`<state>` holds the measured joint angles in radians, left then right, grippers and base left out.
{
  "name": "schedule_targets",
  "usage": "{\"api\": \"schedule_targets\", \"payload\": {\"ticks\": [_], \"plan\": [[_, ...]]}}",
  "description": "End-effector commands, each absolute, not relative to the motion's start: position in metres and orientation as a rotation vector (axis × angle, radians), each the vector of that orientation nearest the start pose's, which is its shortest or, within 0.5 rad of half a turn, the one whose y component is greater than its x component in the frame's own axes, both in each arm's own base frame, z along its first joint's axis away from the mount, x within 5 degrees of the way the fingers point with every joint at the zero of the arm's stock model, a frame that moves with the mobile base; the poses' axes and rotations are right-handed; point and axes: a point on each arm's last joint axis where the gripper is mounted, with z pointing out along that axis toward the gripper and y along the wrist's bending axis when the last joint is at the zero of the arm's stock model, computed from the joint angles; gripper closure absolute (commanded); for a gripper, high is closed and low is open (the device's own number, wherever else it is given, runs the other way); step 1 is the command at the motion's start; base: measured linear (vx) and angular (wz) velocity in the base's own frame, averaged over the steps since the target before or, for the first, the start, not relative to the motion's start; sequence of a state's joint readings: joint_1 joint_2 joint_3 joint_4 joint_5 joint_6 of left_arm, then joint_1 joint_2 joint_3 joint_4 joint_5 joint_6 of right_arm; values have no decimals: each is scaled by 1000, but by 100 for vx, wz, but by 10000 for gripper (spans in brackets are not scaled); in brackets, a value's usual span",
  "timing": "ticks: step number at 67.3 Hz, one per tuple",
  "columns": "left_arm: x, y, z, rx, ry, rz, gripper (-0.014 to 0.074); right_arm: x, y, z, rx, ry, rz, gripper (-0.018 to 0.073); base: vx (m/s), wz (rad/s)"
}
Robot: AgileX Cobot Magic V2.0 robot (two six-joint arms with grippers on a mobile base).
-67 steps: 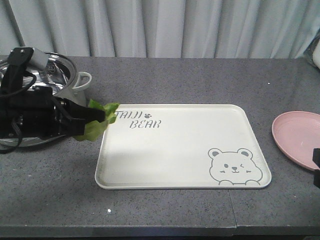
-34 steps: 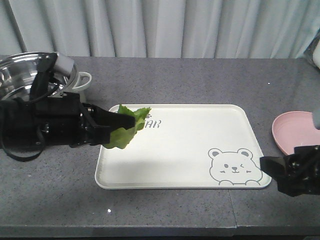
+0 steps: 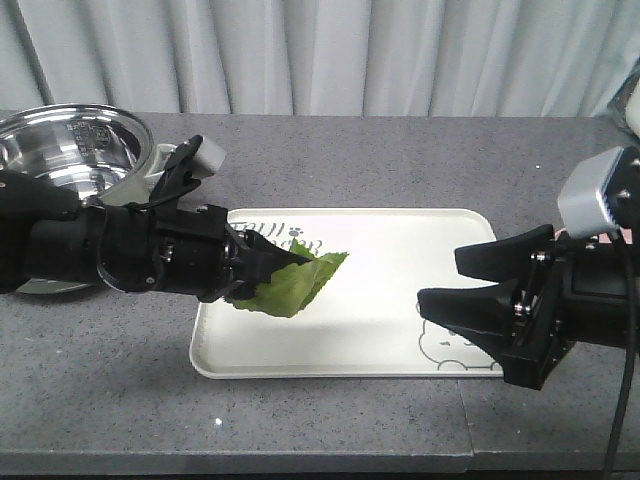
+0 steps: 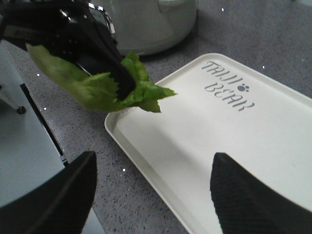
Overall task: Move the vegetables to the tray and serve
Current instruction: 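Grasp the lettuce leaf with the right gripper from the left gripper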
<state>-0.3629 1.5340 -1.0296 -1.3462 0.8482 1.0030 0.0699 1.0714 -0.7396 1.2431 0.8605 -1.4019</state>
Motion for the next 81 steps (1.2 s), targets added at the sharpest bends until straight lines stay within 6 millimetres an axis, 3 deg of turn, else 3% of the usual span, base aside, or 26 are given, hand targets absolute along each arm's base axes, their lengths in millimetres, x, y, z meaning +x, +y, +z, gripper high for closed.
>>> {"api": "schedule_targets", "payload": {"ticks": [1,17,35,61,69,81], "plan": [[267,-177,312,577,2084,-1319,602,199,83,331,-812,1751,746,92,0,0],[268,-177,313,563,2077,-1335,602,207,90,330,-847,1660,805,92,0,0],[268,-177,313,565,2078,-1333,602,218,131,338,-1102,1612,743,92,0,0],[268,-177,313,565,2078,-1333,602,230,172,339,-1252,1544,762,95,0,0],[268,-177,313,563,2078,-1332,602,230,172,336,-1283,1547,745,132,0,0],[268,-177,313,563,2078,-1332,602,228,173,336,-1302,1539,755,272,0,0]]}}
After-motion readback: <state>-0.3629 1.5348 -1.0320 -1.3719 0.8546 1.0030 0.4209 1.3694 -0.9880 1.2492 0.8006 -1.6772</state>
